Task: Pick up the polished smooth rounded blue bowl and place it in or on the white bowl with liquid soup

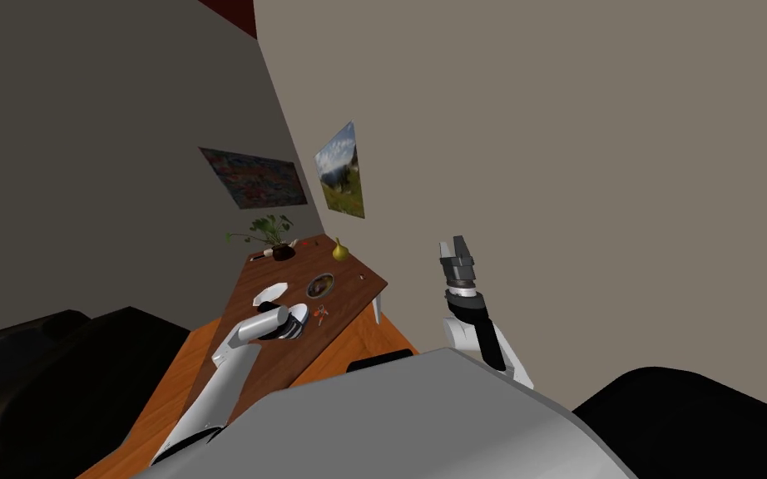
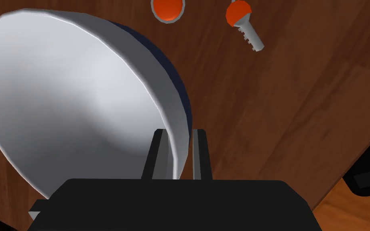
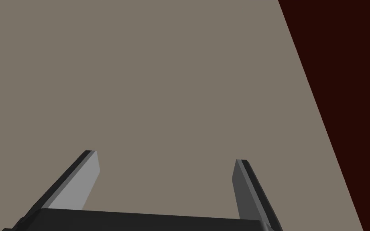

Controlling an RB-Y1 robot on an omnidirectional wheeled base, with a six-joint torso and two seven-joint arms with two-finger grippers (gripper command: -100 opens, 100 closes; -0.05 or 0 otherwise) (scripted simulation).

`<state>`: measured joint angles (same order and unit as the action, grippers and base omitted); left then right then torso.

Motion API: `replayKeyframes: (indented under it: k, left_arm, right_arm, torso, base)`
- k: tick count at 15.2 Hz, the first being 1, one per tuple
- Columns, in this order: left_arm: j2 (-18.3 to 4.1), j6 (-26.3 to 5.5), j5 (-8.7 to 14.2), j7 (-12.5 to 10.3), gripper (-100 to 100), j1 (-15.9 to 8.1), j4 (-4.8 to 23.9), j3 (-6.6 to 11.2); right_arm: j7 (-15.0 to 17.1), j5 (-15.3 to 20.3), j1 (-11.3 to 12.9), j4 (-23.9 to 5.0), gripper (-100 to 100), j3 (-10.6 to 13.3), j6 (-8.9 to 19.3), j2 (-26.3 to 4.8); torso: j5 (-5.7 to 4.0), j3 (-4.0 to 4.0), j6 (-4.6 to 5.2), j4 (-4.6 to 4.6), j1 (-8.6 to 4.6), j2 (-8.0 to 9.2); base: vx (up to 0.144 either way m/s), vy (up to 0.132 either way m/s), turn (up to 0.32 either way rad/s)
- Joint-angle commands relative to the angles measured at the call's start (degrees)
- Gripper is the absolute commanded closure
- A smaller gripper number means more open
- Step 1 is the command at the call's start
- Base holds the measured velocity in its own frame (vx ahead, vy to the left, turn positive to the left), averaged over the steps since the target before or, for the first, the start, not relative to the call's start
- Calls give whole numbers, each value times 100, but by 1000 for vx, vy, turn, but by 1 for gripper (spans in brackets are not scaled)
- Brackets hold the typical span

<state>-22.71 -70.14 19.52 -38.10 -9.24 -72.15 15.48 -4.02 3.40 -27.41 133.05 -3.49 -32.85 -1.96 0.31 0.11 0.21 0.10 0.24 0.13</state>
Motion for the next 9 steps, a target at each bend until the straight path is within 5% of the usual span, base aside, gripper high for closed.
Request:
replayKeyframes:
  k: [1, 3, 9]
  left_arm:
    - [-35, -192, 30, -63, 100, -8, -166, -1]
    - [-20, -151, 22, -51, 100, -16, -133, -8]
    - [-356, -467, -179, -302, 100, -682, 257, 315]
  right_arm:
    - [0, 0, 0, 0, 0, 0, 0, 0]
    - [0, 0, 0, 0, 0, 0, 0, 0]
    - [0, 0, 1, 0, 0, 0, 0, -1]
  torso:
    - [0, 0, 0, 0, 0, 0]
    - [-6, 6, -5, 3, -5, 10]
    - [-17, 15, -7, 13, 17, 18]
  base:
    - [-43, -21, -39]
    - [-36, -13, -14]
    - [-58, 44, -162]
